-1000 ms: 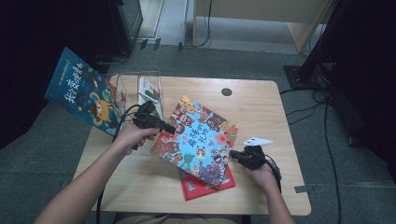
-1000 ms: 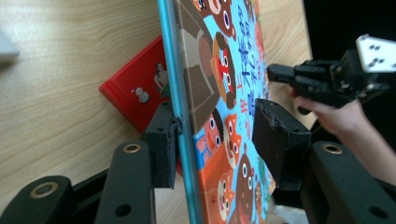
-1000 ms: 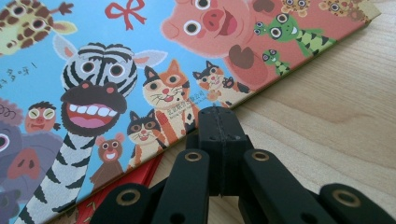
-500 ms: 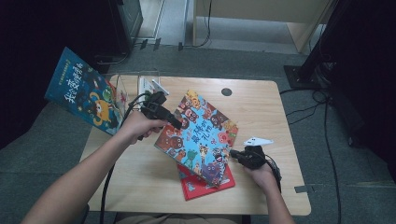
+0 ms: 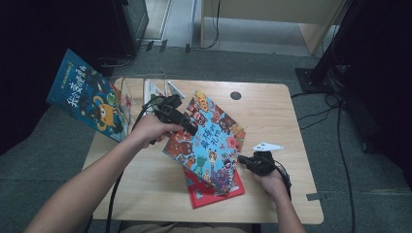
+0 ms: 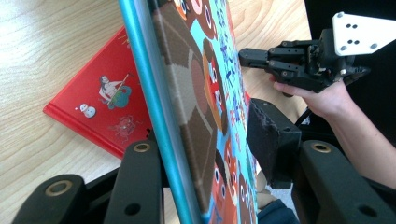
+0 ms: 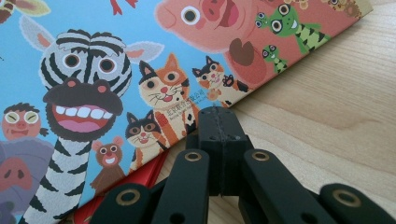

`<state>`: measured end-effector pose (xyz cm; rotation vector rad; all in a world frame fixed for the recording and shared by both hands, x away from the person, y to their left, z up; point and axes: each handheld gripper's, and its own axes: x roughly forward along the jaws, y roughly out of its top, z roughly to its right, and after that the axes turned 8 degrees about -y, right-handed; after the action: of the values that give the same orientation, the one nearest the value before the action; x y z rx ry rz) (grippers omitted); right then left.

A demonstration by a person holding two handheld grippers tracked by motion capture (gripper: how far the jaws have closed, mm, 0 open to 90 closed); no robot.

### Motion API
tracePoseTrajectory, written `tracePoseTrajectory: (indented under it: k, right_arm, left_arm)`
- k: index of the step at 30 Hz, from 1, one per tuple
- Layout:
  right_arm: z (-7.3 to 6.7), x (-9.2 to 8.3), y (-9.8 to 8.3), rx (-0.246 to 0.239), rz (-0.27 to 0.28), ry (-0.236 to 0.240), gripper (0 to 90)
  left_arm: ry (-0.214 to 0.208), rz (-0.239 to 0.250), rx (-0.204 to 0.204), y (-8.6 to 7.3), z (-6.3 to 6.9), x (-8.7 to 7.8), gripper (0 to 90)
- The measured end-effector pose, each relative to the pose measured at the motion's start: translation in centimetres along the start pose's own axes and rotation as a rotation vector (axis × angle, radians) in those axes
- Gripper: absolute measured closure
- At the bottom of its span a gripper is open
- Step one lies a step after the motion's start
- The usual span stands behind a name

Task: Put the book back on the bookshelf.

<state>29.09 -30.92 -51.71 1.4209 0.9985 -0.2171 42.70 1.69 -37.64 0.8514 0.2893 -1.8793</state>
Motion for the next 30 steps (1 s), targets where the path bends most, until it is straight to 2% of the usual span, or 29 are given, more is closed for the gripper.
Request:
tracePoseTrajectory:
  k: [9, 21, 25, 30]
  right_arm:
    - [-0.5, 0.5, 0.3, -0.007, 0.011, 0.008, 90.0]
    - [-0.7, 1.1, 0.7, -0.003, 0.013, 0.035, 90.0]
    - [-0.9, 1.4, 0.9, -0.012, 0.012, 0.046, 90.0]
    - [-1.4, 1.8, 1.2, -0.035, 0.013, 0.051, 90.0]
  left_arm:
    - [-0.005, 0.002, 0.002, 0.3, 0.4, -0.3, 63.9]
    - [-0.010, 0.019, -0.017, 0.5, 0.4, -0.7, 64.8]
    - [0.000, 0.020, -0.007, 0.5, 0.6, -1.1, 68.0]
    - [0.006, 0.021, -0.021, 0.5, 0.7, -1.5, 68.9]
